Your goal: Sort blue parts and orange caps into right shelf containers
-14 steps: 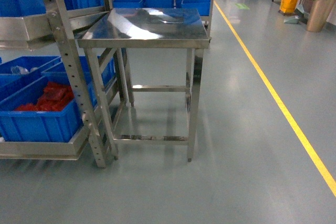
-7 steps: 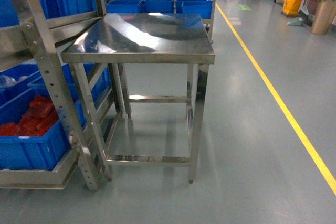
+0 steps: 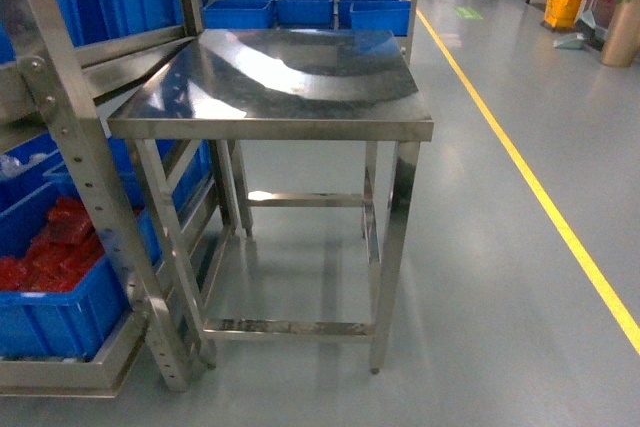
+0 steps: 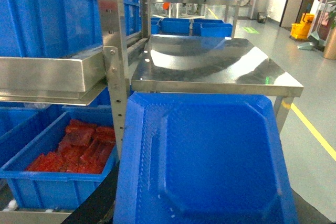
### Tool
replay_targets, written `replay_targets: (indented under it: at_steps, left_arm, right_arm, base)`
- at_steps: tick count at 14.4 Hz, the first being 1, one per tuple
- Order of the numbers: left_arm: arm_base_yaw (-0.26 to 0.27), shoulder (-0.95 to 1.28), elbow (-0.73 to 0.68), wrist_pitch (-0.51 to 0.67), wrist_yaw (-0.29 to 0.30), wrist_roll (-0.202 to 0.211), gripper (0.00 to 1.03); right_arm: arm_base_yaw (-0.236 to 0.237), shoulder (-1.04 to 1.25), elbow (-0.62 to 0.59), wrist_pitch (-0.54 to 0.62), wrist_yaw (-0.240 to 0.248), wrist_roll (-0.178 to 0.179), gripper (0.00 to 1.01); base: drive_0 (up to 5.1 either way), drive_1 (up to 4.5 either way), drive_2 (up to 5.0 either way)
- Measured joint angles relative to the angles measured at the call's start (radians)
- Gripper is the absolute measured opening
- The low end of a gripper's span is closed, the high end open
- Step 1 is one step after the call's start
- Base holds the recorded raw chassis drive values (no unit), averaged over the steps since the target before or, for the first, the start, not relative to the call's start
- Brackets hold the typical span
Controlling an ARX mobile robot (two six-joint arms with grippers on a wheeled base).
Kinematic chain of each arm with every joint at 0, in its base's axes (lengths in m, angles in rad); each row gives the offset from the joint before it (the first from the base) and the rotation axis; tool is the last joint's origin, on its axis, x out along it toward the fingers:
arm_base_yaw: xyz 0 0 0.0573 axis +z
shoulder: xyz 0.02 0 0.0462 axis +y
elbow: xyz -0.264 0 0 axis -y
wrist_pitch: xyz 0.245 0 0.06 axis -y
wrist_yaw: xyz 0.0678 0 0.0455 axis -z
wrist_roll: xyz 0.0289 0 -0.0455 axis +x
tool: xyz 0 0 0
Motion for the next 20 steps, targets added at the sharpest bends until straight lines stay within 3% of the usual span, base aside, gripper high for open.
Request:
replay_targets:
  at_steps: [20]
  left_arm:
    - [0.000,0.000,0.000,0.001,-0.003,0.000,0.43]
  right_arm:
    - [0.000,0.000,0.000,0.005,-0.001,0.000,0.42]
  base:
    - [-5.0,2.49,2.5]
